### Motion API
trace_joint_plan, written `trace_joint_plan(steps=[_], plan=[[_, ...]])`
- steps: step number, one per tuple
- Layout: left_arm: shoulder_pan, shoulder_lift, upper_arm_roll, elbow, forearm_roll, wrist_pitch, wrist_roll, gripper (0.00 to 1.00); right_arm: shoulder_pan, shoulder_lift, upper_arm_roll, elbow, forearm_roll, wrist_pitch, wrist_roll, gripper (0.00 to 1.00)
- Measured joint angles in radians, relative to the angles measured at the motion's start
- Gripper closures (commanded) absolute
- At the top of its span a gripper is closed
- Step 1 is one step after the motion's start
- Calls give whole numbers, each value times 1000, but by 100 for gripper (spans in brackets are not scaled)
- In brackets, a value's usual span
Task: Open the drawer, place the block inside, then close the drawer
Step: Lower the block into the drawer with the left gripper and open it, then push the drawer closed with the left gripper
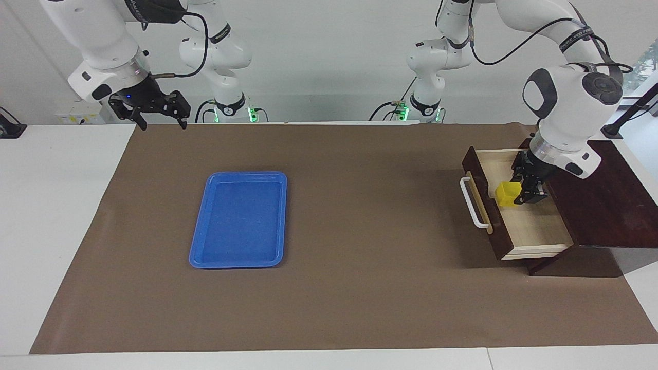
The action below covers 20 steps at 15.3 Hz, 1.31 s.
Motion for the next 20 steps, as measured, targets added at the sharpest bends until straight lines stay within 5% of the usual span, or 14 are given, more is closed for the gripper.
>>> trace_joint_plan(steps=[3,4,5,6,11,15,20], plan=[[0,-26,0,-55,0,23,-38,100,-1,-1,0,-7,-12,7,0,0],[0,-34,0,-69,0,28,-45,91,-1,-2,0,-7,-13,7,0,0],[0,-42,1,-82,0,38,-50,36,-1,-3,0,-7,-14,7,0,0],[1,-48,1,-93,0,43,-58,0,-1,-5,0,-7,-14,7,0,0],[15,-63,1,-89,0,43,-65,0,-1,-9,0,-7,-14,7,0,0],[7,-72,-15,8,-35,-27,-110,0,-1,-10,0,-7,-14,7,0,0],[-165,-62,-26,-8,-38,-8,-353,0,-1,-10,0,-7,-14,7,0,0]])
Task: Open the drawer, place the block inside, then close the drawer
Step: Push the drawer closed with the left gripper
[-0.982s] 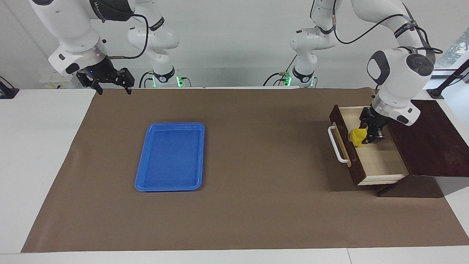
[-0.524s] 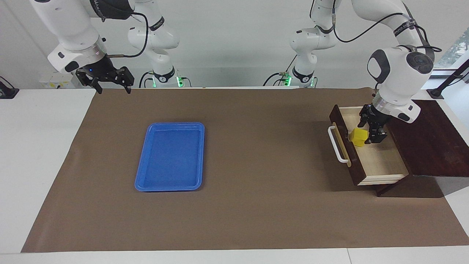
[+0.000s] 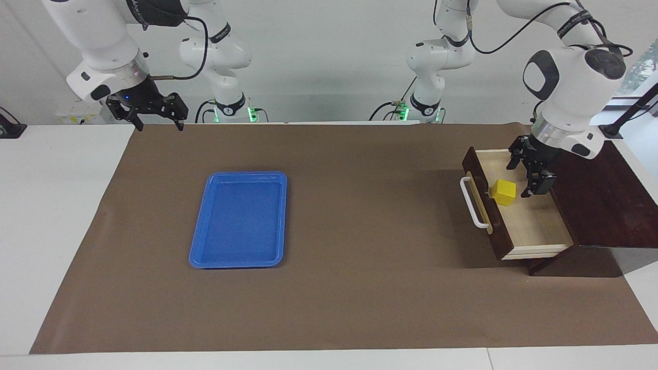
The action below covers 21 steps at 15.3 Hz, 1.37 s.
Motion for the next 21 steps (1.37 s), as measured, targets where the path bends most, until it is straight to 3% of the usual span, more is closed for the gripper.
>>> trace_joint_plan(steps=[3,6,21], plan=[[-71,25,-3,-72,57,40,-61,0,0,0,0,1,0,0,0,0],[-65,43,9,-103,103,75,-63,0,0,0,0,2,0,0,0,0],[161,48,22,-72,212,110,194,0,0,-1,3,2,0,0,0,0]])
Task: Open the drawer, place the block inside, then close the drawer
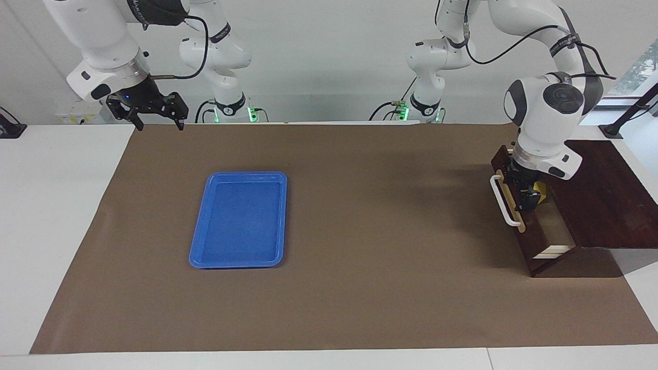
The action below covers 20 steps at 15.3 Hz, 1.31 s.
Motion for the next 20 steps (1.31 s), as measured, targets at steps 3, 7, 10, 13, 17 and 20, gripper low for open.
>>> trace_joint_plan(steps=[3,7,10,13,17,20], plan=[[24,0,2,7,1,0,34,0,0,0,0,0,0,0,0,0],[53,1,3,10,2,1,53,0,1,0,2,0,0,0,0,0],[63,1,3,12,2,3,58,0,1,0,3,0,0,0,0,0],[71,2,2,12,2,3,59,0,1,0,3,0,0,0,0,0],[71,2,-4,21,5,5,67,0,1,0,3,0,0,0,0,0],[63,1,-18,58,4,2,72,0,1,0,3,0,0,0,0,0]])
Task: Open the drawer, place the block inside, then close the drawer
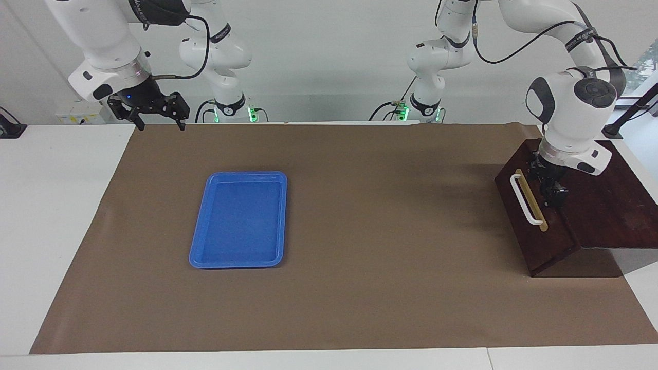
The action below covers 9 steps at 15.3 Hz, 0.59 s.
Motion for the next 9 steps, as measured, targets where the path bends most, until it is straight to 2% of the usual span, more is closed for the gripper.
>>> trace_joint_plan(steps=[5,9], plan=[[-98,-10,-11,108,-11,-109,21,0,0,0,0,0,0,0,0,0],[-166,-23,-22,146,-38,-189,186,0,-1,0,0,0,0,0,0,0]])
